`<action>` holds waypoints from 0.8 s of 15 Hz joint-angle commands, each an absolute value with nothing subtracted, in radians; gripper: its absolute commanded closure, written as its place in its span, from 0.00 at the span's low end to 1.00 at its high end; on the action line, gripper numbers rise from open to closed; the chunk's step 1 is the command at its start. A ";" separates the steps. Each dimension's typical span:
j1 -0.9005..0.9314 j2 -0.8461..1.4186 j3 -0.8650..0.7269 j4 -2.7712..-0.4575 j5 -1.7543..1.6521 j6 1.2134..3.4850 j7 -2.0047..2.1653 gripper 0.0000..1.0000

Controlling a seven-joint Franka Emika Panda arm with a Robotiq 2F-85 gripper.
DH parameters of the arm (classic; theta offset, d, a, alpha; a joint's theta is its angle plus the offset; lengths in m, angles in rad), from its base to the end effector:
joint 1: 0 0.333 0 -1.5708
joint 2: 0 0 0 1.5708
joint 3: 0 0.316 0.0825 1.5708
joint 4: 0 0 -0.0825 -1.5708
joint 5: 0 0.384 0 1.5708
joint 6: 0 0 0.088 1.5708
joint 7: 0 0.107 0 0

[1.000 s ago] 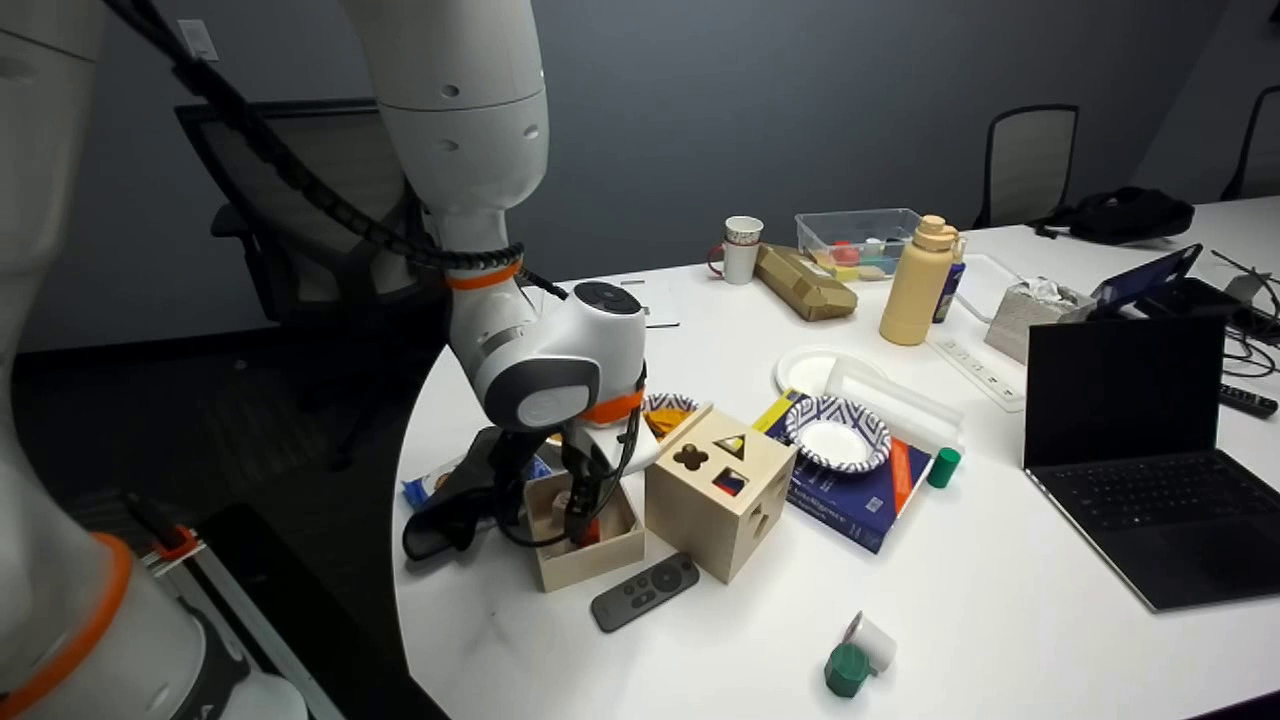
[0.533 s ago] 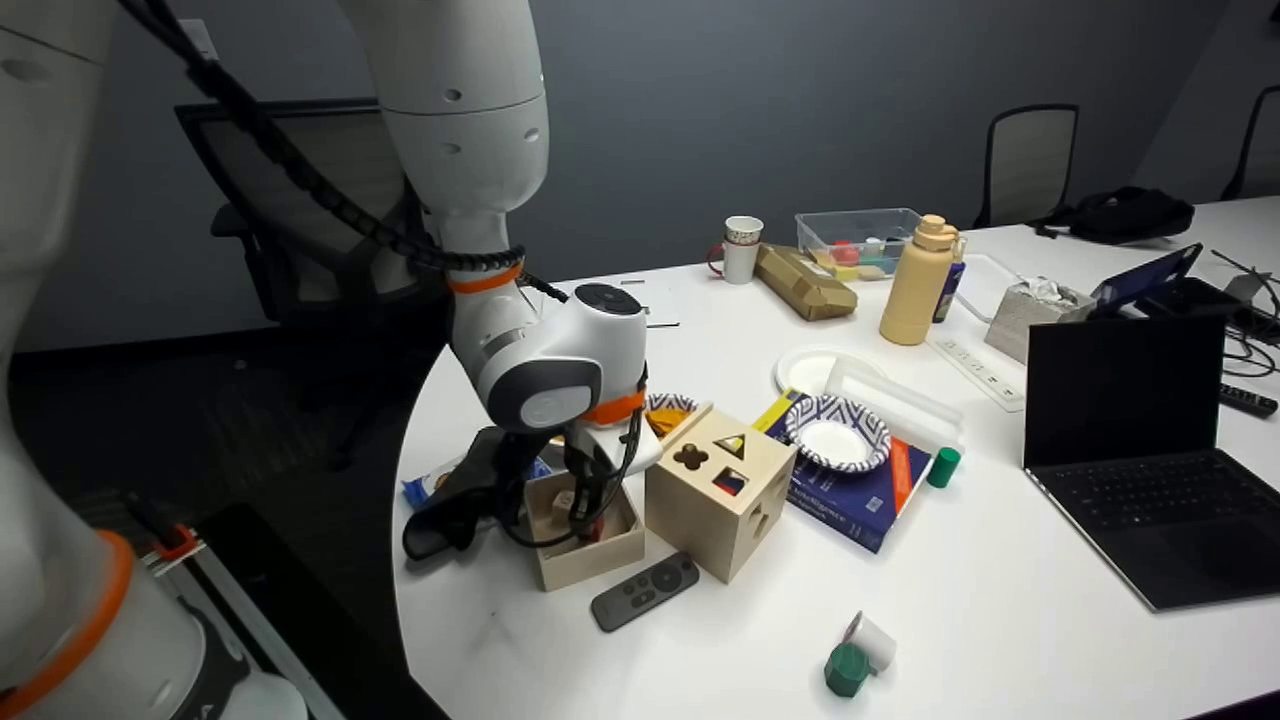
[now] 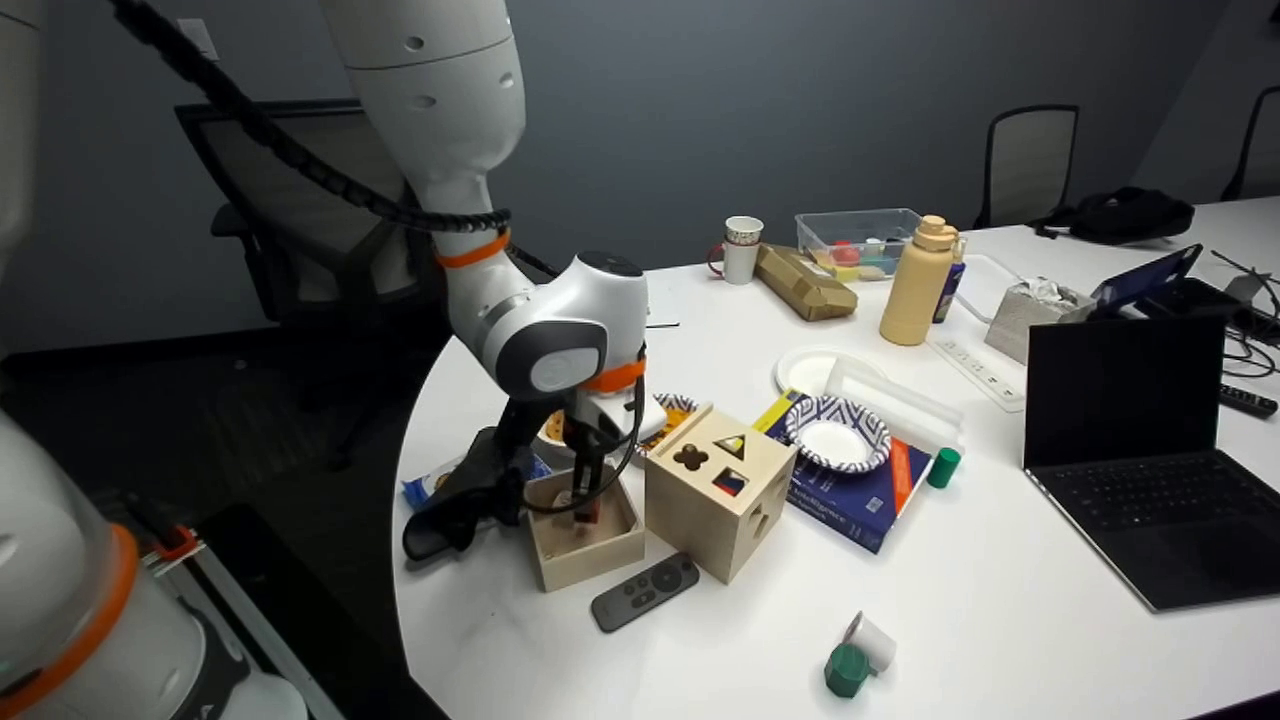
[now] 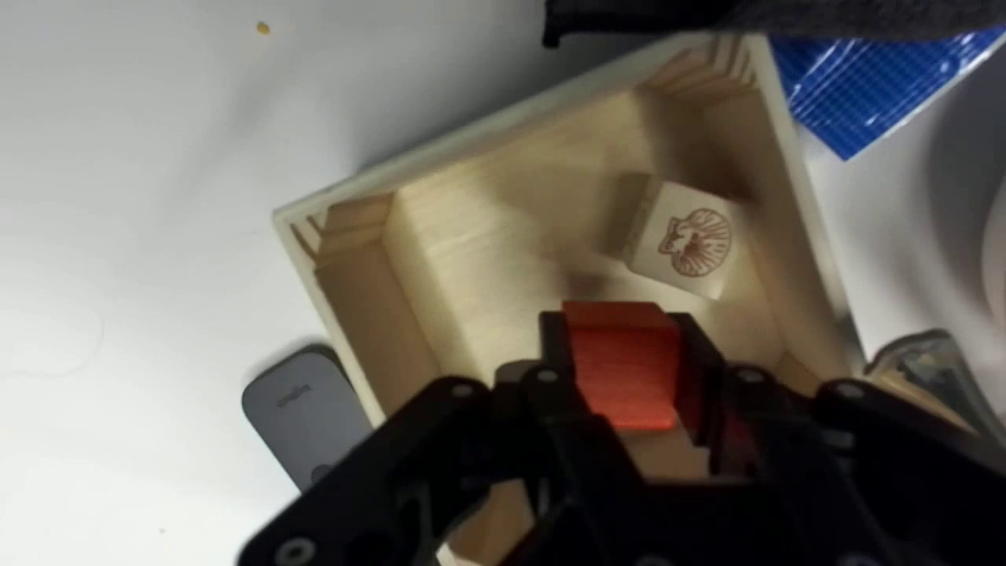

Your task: Put the orange cube in the wooden object through the round hole

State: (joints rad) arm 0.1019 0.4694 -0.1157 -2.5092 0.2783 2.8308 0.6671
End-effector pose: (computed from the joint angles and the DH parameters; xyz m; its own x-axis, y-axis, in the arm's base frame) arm 0.4302 -0.0271 0.0951 0.5802 -0.8077 -0.1044 -0.8035 -0.5886 0.0885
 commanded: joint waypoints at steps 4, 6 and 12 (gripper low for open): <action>0.106 0.214 -0.175 -2.485 0.069 2.471 0.608 0.91; 0.072 0.171 -0.163 -2.450 0.023 2.385 0.546 0.91; -0.034 0.192 -0.166 -2.334 -0.091 2.349 0.251 0.91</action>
